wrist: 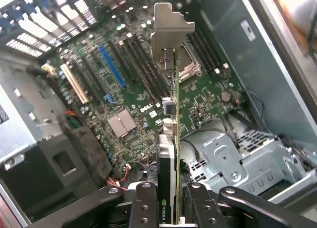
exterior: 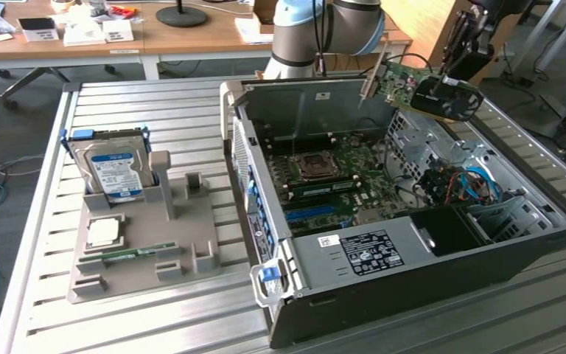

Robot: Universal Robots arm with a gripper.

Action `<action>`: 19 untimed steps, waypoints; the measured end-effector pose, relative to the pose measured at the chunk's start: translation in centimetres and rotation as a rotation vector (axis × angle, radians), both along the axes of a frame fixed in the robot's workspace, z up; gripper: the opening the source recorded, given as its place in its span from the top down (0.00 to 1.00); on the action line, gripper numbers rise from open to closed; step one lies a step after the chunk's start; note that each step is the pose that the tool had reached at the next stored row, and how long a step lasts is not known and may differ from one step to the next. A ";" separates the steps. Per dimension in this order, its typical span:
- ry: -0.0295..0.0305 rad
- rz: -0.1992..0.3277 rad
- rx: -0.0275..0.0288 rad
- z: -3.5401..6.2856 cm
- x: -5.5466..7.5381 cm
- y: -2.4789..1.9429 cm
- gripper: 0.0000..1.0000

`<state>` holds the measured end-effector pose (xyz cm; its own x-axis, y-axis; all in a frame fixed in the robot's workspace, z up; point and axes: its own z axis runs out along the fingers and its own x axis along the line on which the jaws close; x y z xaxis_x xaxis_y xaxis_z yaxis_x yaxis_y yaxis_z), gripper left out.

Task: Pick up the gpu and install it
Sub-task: 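Insert the gpu into the slot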

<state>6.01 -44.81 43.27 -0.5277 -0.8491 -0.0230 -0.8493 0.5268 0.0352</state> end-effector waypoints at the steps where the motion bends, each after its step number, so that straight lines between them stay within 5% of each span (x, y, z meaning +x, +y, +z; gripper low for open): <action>1: 0.0001 0.018 0.0001 -0.01 0.0 0.00 0.73; 19: 0.0000 0.340 0.0000 -0.14 0.0 0.00 0.73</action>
<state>6.01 -44.81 43.13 -0.2142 -0.9765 -0.0230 -0.9763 0.2133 0.0352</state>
